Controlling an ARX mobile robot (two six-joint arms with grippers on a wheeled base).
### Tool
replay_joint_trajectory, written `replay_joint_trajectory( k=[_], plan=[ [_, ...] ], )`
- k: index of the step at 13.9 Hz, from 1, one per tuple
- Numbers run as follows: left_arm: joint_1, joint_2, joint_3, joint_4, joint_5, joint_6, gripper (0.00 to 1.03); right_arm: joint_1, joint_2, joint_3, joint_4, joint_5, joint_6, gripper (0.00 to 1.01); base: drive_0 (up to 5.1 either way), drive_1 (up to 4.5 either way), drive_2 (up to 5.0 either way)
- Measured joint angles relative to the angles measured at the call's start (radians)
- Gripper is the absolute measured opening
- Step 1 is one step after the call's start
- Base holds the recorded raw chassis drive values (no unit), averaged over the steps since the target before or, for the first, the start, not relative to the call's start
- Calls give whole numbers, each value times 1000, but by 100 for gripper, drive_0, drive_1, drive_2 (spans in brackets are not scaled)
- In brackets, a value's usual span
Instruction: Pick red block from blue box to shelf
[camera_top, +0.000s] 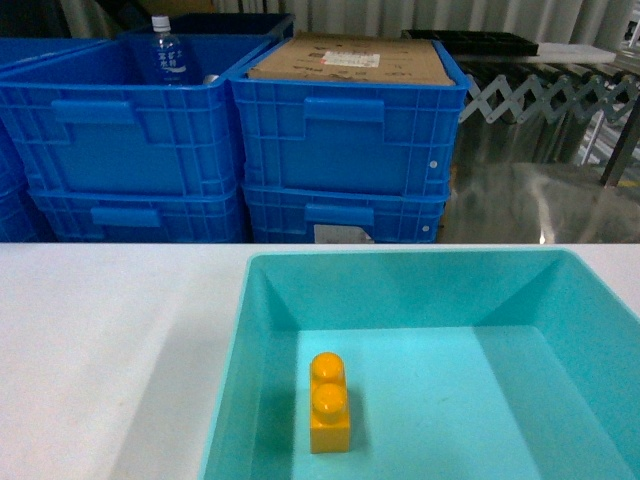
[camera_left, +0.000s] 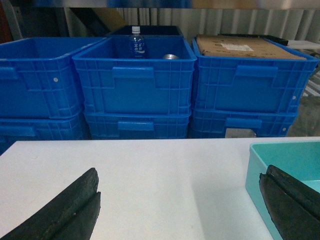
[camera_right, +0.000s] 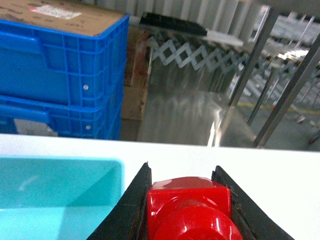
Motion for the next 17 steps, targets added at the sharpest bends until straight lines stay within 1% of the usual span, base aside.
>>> replay_joint_trajectory(
  k=[2, 3, 4, 9, 11, 13, 17],
  plan=[
    [0, 0, 0, 0, 0, 0, 98, -7, -51, 45, -212, -45, 87, 28, 0, 0, 0],
    [0, 0, 0, 0, 0, 0, 98, -13, -68, 79, -323, -89, 130, 28, 0, 0, 0],
    [0, 0, 0, 0, 0, 0, 98, -28, -71, 94, -328, -97, 142, 28, 0, 0, 0],
    [0, 0, 0, 0, 0, 0, 98, -32, -71, 92, -307, -97, 156, 28, 0, 0, 0],
    [0, 0, 0, 0, 0, 0, 98, -32, -71, 92, -308, -118, 167, 28, 0, 0, 0],
    [0, 0, 0, 0, 0, 0, 98, -31, -71, 92, -310, -118, 175, 28, 0, 0, 0],
    [0, 0, 0, 0, 0, 0, 98, -31, -71, 92, -310, -118, 175, 28, 0, 0, 0]
  ],
)
